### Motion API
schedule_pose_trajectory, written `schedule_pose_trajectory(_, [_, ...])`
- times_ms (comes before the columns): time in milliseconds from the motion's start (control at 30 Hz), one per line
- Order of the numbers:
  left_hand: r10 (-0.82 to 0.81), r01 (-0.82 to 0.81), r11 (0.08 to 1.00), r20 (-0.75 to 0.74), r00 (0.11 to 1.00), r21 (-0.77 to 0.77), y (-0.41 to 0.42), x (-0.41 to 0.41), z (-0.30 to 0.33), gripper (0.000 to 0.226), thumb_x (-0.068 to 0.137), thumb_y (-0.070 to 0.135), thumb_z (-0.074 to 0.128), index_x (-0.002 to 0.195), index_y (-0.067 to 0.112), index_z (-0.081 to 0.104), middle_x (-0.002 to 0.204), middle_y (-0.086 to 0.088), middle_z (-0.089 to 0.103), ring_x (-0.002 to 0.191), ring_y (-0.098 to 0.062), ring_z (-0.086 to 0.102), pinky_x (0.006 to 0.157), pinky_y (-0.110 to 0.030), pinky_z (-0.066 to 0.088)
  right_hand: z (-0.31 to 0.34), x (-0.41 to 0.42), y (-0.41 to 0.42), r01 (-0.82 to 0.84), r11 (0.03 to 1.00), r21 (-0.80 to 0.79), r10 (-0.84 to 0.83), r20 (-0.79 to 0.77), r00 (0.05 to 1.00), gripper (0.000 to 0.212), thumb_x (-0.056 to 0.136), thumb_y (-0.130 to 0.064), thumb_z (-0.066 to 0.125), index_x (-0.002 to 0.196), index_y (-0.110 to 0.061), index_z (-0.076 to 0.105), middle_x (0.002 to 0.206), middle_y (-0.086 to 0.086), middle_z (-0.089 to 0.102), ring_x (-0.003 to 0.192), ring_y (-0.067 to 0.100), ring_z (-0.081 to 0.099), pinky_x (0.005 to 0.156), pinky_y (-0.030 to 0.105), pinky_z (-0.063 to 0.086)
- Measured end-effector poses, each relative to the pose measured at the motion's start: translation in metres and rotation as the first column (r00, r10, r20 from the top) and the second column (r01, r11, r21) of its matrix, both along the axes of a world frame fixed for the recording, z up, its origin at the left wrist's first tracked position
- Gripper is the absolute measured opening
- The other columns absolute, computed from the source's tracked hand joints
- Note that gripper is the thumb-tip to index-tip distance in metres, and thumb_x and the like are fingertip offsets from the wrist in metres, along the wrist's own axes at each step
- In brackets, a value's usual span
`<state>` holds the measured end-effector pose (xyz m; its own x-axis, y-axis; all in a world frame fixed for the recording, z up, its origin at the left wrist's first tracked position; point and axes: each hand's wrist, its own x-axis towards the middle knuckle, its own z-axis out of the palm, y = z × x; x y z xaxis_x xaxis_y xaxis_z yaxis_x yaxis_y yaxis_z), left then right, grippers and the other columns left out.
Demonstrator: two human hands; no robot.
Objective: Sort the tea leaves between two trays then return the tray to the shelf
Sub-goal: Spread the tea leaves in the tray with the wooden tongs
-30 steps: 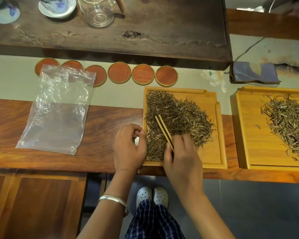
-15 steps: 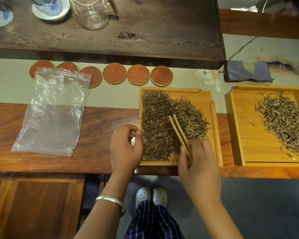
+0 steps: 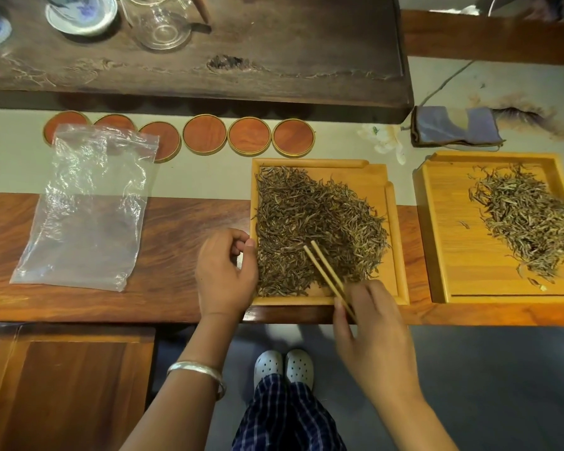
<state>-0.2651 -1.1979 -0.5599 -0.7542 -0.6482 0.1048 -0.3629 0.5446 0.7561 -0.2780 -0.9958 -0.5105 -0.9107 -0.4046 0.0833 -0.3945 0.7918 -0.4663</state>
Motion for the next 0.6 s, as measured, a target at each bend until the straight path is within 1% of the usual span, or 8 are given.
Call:
schedule_pose_trajectory(67, [-0.002,0.002,1.0,0.003,1.0,0.004,0.0,0.0,0.0,0.007,0.083,0.018,0.057,0.079,0.013,0.06,0.072,0.003,0.054,0.069,-0.016,0.049,0.066,-0.022,0.032,-0.003,0.004,0.003,-0.009,1.0,0.021,0.009,0.023,1.0,0.01,0.083,-0.012,0.065,0.09,-0.01,0.058,0.088,0.002,0.052,0.076,0.022,0.055,0.05,0.031,0.045])
schedule_pose_trajectory(167, [-0.001,0.001,1.0,0.006,1.0,0.005,0.0,0.0,0.001,0.006,0.084,0.018,0.057,0.079,0.014,0.059,0.072,0.003,0.054,0.07,-0.016,0.05,0.066,-0.024,0.033,-0.004,0.009,0.013,-0.005,1.0,0.028,0.004,0.046,0.999,0.01,0.088,-0.021,0.055,0.095,-0.014,0.056,0.093,-0.003,0.05,0.08,0.018,0.051,0.049,0.022,0.037])
schedule_pose_trajectory(267, [0.001,-0.001,1.0,0.007,1.0,0.008,0.001,0.0,0.001,0.006,0.084,0.019,0.057,0.079,0.015,0.058,0.072,0.004,0.054,0.07,-0.016,0.05,0.067,-0.024,0.033,-0.002,0.012,0.017,0.0,1.0,0.006,-0.001,0.049,0.999,0.012,0.089,-0.027,0.047,0.094,-0.018,0.053,0.094,-0.005,0.047,0.079,0.016,0.048,0.049,0.021,0.035])
schedule_pose_trajectory(333, [0.003,-0.003,1.0,0.011,1.0,0.011,0.0,0.001,0.001,0.007,0.084,0.019,0.057,0.079,0.014,0.059,0.072,0.003,0.054,0.07,-0.017,0.05,0.067,-0.025,0.034,-0.001,0.011,0.012,0.002,1.0,-0.001,-0.002,0.035,0.999,0.011,0.089,-0.026,0.049,0.092,-0.016,0.054,0.093,-0.004,0.048,0.078,0.017,0.049,0.048,0.023,0.037])
schedule_pose_trajectory(400, [0.005,-0.005,1.0,0.014,1.0,0.013,0.001,0.0,0.001,0.008,0.084,0.02,0.057,0.079,0.014,0.059,0.073,0.003,0.055,0.071,-0.017,0.05,0.067,-0.026,0.035,-0.002,0.009,0.008,-0.015,1.0,-0.004,0.015,0.024,1.0,0.008,0.088,-0.02,0.056,0.09,-0.012,0.057,0.092,0.0,0.052,0.078,0.02,0.053,0.048,0.027,0.043])
schedule_pose_trajectory(467, [0.006,-0.006,1.0,0.013,1.0,0.014,0.001,0.001,0.001,0.007,0.084,0.02,0.057,0.079,0.015,0.058,0.072,0.003,0.054,0.071,-0.017,0.051,0.067,-0.027,0.036,-0.004,0.011,0.009,-0.036,0.999,0.008,0.035,0.027,0.999,0.007,0.086,-0.016,0.059,0.09,-0.011,0.059,0.092,0.002,0.052,0.078,0.021,0.054,0.049,0.027,0.045])
schedule_pose_trajectory(533, [0.004,-0.004,1.0,0.004,1.0,0.006,0.0,0.001,0.0,0.008,0.084,0.02,0.056,0.079,0.014,0.058,0.072,0.002,0.055,0.07,-0.018,0.051,0.067,-0.029,0.037,-0.005,0.016,0.013,-0.037,0.999,0.026,0.037,0.03,0.999,0.009,0.086,-0.019,0.056,0.09,-0.012,0.059,0.09,0.001,0.051,0.077,0.02,0.053,0.047,0.025,0.041])
schedule_pose_trajectory(600, [0.002,-0.002,1.0,-0.005,1.0,0.004,-0.001,0.001,-0.001,0.011,0.084,0.022,0.054,0.079,0.013,0.059,0.072,0.0,0.056,0.069,-0.019,0.052,0.066,-0.031,0.039,-0.005,0.02,0.017,-0.026,1.0,0.018,0.025,0.042,0.999,0.014,0.087,-0.023,0.052,0.093,-0.012,0.06,0.089,0.0,0.052,0.077,0.021,0.053,0.046,0.027,0.041])
